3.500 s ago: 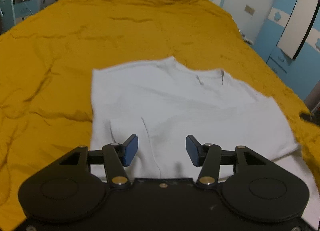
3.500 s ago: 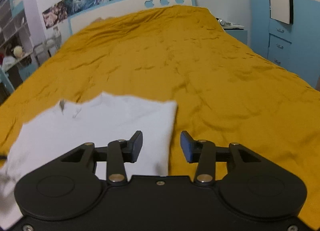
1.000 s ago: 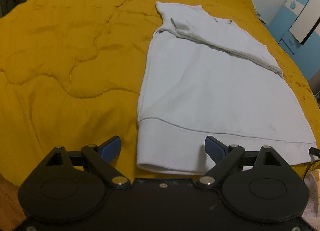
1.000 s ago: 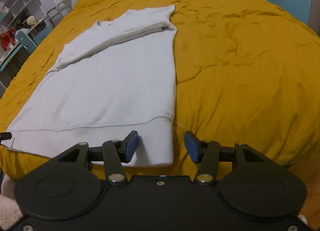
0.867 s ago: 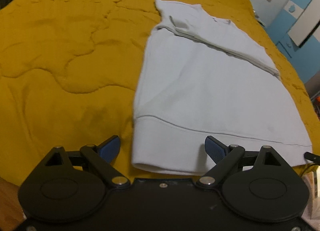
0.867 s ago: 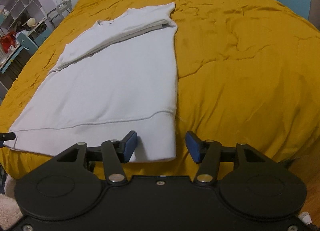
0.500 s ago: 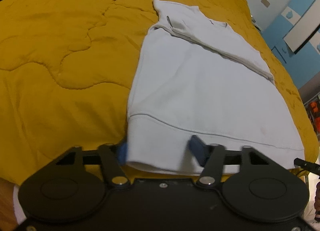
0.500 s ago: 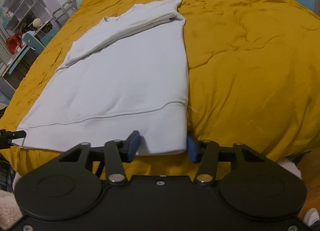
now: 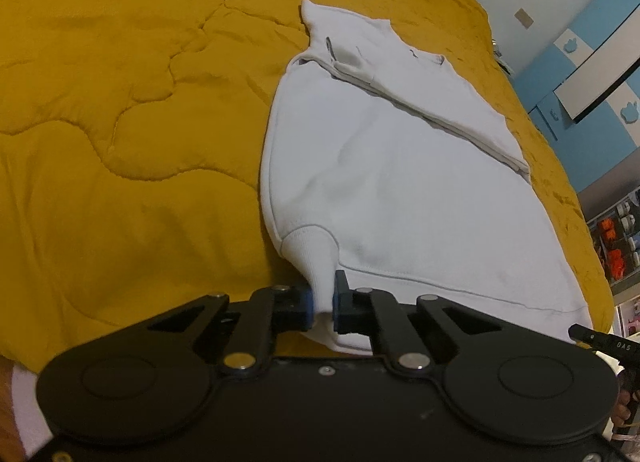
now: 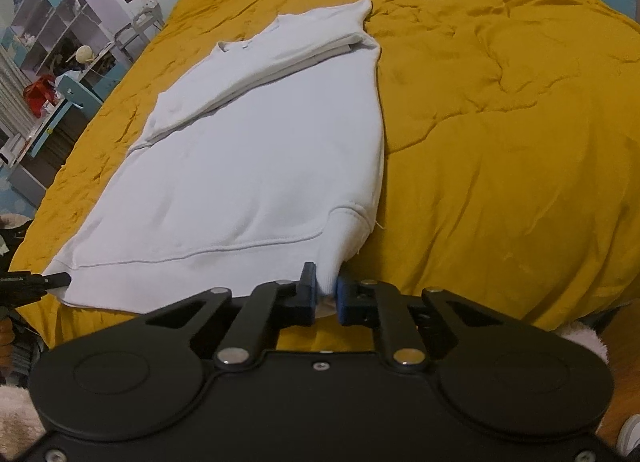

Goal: Fold small clothes
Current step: 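Grasp the hem with both tools and lift it toward the collar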

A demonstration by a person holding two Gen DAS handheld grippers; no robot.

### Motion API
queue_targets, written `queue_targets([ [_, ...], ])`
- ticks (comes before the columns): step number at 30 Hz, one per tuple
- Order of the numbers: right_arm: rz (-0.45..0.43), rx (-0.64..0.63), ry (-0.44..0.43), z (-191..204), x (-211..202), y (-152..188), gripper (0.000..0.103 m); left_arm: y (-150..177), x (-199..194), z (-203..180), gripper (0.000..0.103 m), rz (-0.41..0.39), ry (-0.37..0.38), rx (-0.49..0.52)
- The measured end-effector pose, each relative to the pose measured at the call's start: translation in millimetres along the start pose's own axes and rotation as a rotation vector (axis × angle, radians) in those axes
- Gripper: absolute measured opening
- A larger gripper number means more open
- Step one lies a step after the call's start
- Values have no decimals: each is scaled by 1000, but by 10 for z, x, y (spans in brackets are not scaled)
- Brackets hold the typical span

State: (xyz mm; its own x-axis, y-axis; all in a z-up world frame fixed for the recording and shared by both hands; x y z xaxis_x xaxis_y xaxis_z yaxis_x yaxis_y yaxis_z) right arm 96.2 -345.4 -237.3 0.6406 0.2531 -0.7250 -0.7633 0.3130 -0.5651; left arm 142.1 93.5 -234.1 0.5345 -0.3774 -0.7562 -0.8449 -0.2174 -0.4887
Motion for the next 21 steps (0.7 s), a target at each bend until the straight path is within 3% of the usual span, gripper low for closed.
queue_targets([
  [11,-93,50,-77,137,-195,-362,8,-429,-193,-165,5,-60,72,23],
  [21,-211,8,-81,297,14,-1380,8,-1512,44,-478,5,-150,104,89],
])
Point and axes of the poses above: each gripper's, at about its wrist camera, not at the fingertips, and x roughly the way its jaws point, z to its left, y to its underside, the point moved 8 cm from there along x, roughly the way its jaws point, and after that the axes turned 1 degree about x, right-handed, at the moved point
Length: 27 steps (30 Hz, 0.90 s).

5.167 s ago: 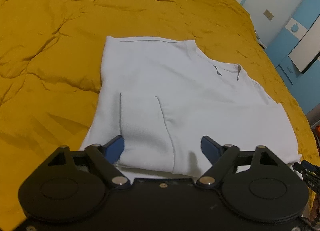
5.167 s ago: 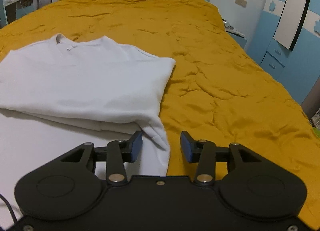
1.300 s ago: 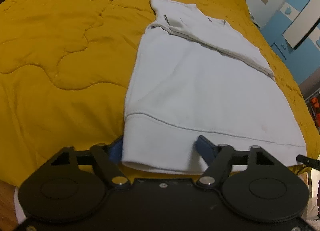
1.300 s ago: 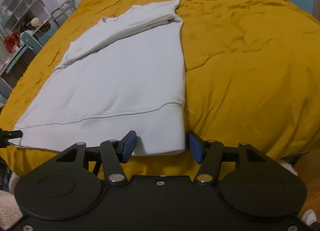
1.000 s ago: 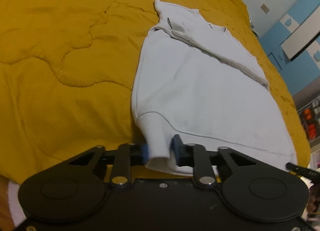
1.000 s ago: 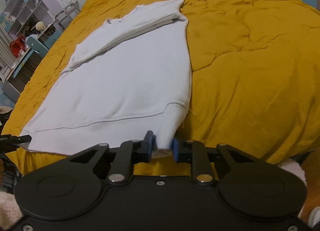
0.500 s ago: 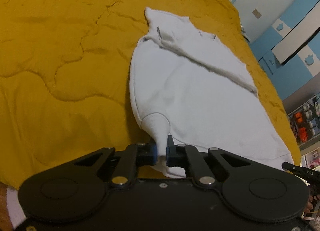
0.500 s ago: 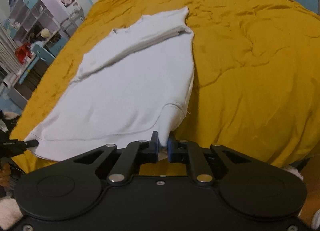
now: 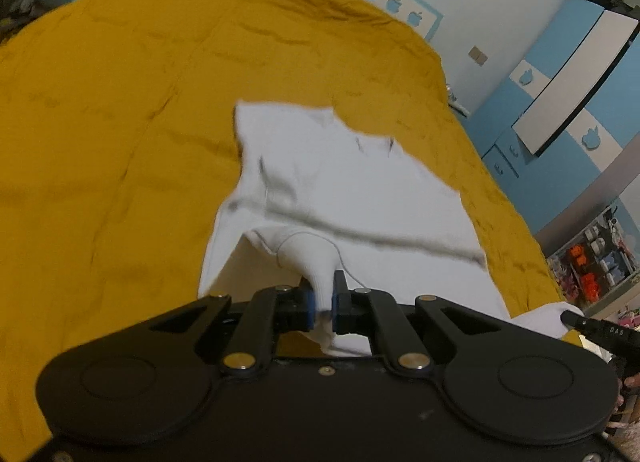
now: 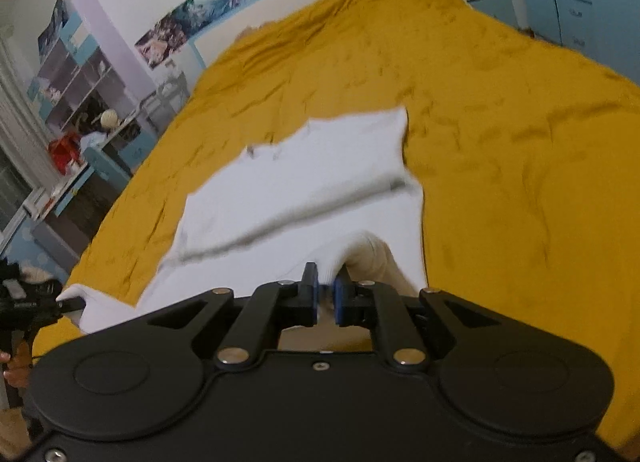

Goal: Fold small clothes
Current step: 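Grasp the hem with both tools and lift it toward the collar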

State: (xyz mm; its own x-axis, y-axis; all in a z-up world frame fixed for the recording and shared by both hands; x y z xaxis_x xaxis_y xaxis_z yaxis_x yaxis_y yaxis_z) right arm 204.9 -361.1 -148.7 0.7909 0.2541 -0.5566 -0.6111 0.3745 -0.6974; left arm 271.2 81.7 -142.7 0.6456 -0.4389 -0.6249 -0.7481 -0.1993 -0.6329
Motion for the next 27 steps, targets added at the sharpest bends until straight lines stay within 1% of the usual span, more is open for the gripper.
queue_targets([
  [5,-40,37,-2,-59,505,-624,8,-628,475,-9,5,-19,14,11],
  [10,-62,44,8,-115,1162,-1223,8,-1208,1115,74,5,-21,6,24],
  [15,-71,71,15,-218,1788,-1583,8,-1593,1777,266,5,-8,-7,7],
  [19,-39,68,42,-326,2314,-1719,8,-1669,2273,425,5,28,-38,-2],
  [21,-19,55,64,-377,2543,-1723,8,-1674,2487,521,5,48,-52,-9],
  [25,6,59,94,-499,2879,-1772,8,-1697,2765,604,6,66,-70,-12],
  [26,7,66,100,-526,2925,-1779,8,-1707,2803,603,10,69,-77,-2],
  [27,8,72,108,-553,2969,-1784,7,-1738,2839,631,21,63,-106,1],
])
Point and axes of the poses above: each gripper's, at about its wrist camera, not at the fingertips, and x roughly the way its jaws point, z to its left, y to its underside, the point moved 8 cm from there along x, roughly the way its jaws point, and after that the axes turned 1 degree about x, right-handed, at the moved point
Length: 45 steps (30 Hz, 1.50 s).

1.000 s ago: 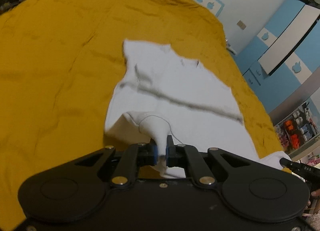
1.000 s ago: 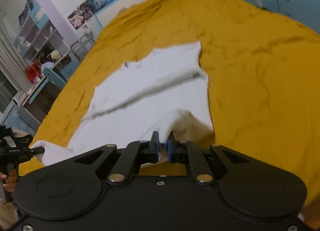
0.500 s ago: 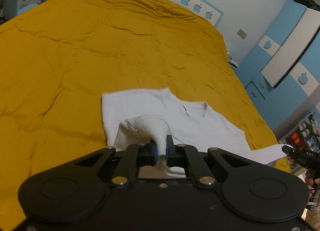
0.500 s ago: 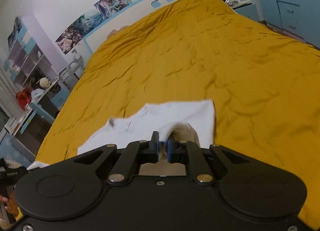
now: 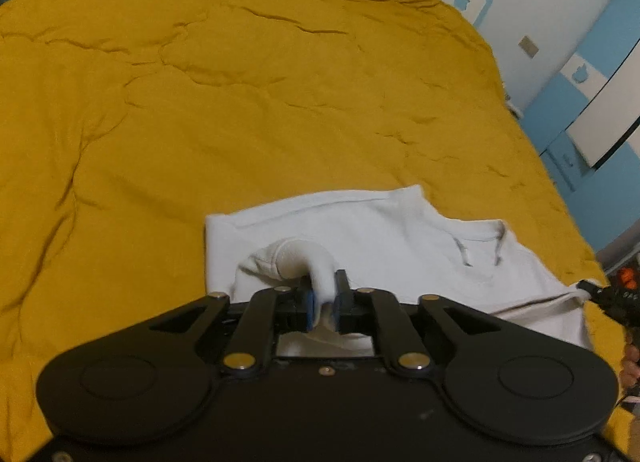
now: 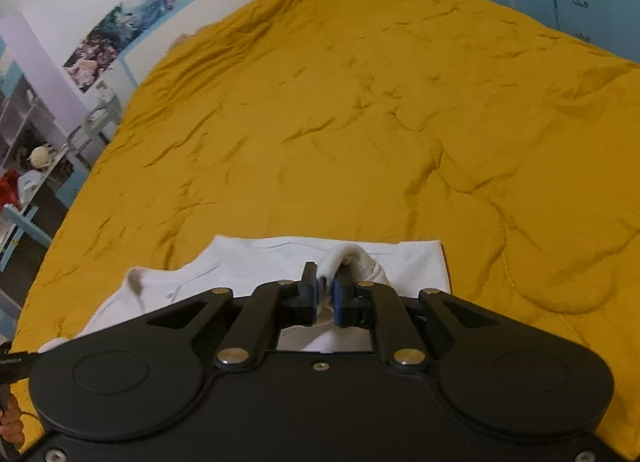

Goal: Fold small clothes
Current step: 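Grasp the hem with both tools and lift it toward the collar, then lay the hem onto the collar and open both tools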

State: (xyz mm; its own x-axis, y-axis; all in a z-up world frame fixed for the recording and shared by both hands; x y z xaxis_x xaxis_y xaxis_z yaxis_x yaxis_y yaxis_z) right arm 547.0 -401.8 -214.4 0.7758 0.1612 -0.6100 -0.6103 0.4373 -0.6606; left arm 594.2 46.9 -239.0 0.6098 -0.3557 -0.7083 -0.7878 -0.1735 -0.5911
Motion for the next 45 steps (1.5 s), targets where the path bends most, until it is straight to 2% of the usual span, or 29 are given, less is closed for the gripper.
queue_targets([
  [2,0,3,17,-31,57,-10,8,-78,-12,64,23,-30,-49,-10],
  [3,5,9,18,-35,54,-7,8,-115,-75,84,27,-58,-67,-14],
  [4,1,14,19,-43,23,-13,9,-142,-159,104,33,-84,-88,-13],
  [5,-5,16,18,-42,-17,-16,10,-162,-254,116,45,-107,-109,-2],
  [6,-15,9,18,-29,-72,-16,16,-163,-370,122,47,-127,-126,15],
  [7,-36,-16,26,1,-152,-18,35,-139,-462,132,47,-131,-135,32],
  [8,-71,-48,53,15,-218,-38,47,-109,-538,142,47,-125,-141,45],
  [9,-130,-100,100,25,-372,-55,66,-43,-628,159,49,-114,-146,57],
  [11,-193,-178,137,36,-586,-74,68,97,-750,198,49,-94,-156,80],
  [12,-183,-194,131,27,-660,-55,68,192,-805,222,49,-80,-165,90],
  [14,-127,-204,91,-21,-801,52,67,401,-915,272,49,-57,-160,100],
  [17,-59,-236,85,-119,-973,293,67,753,-1075,333,49,-26,-129,124],
  [21,32,-251,65,-234,-1210,718,67,1164,-1337,287,61,-18,-95,192],
  [24,79,-250,64,-288,-1338,979,67,1363,-1460,186,70,-8,-71,292],
  [27,100,-248,68,-341,-1375,1131,67,1507,-1452,158,70,16,-93,363],
  [31,107,-243,69,-298,-1371,1258,67,1586,-1349,155,69,18,-98,384],
  [32,104,-248,73,-261,-1359,1285,66,1592,-1335,152,68,18,-89,380],
  [34,105,-253,81,-241,-1330,1303,58,1621,-1285,158,52,31,-67,371],
  [35,108,-253,81,-240,-1319,1310,55,1640,-1259,155,39,45,-56,365],
  [36,116,-252,84,-242,-1293,1312,48,1647,-1224,145,33,59,-38,355],
  [38,130,-249,93,-263,-1250,1339,39,1642,-1165,146,32,61,-40,353],
  [39,135,-248,94,-273,-1229,1346,29,1647,-1155,139,29,63,-41,356],
  [40,143,-248,93,-278,-1208,1352,14,1653,-1154,136,28,63,-42,355],
  [41,150,-246,94,-284,-1194,1364,8,1659,-1143,142,22,62,-42,350],
  [42,151,-243,101,-300,-1186,1366,7,1672,-1142,142,7,61,-39,344],
  [45,127,-237,105,-302,-1242,1318,4,1590,-1189,150,6,49,-46,331],
])
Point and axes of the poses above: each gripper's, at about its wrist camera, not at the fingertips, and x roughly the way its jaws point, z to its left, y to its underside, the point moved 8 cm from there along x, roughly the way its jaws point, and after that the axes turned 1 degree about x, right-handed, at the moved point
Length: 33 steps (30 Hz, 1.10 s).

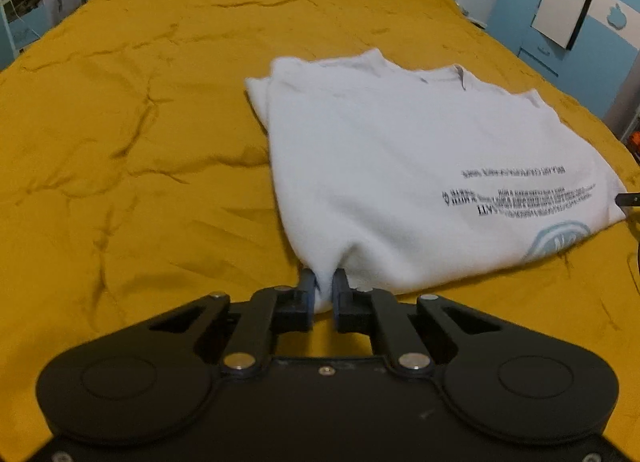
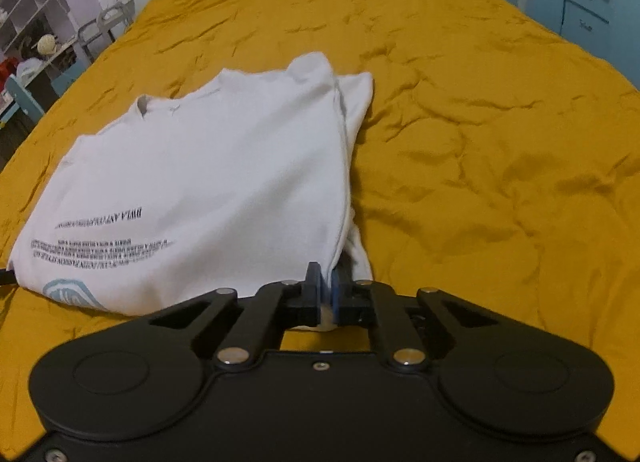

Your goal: Fold small clothes

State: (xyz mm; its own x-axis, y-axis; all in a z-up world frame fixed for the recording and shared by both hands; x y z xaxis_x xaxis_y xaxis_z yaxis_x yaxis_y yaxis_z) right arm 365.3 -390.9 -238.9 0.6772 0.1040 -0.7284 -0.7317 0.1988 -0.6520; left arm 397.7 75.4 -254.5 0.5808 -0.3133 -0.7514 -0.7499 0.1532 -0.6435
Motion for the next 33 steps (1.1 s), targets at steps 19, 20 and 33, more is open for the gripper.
queue_targets([
  [19,-12,17,-18,-206,-61,-48,41,-68,-115,142,60,56,-5,8],
  [20,-43,12,-21,-199,-110,-118,44,-143,-155,148,61,34,-8,7],
  [33,-201,-93,-38,71,622,-1251,45,-1315,501,343,67,-233,-32,-137],
])
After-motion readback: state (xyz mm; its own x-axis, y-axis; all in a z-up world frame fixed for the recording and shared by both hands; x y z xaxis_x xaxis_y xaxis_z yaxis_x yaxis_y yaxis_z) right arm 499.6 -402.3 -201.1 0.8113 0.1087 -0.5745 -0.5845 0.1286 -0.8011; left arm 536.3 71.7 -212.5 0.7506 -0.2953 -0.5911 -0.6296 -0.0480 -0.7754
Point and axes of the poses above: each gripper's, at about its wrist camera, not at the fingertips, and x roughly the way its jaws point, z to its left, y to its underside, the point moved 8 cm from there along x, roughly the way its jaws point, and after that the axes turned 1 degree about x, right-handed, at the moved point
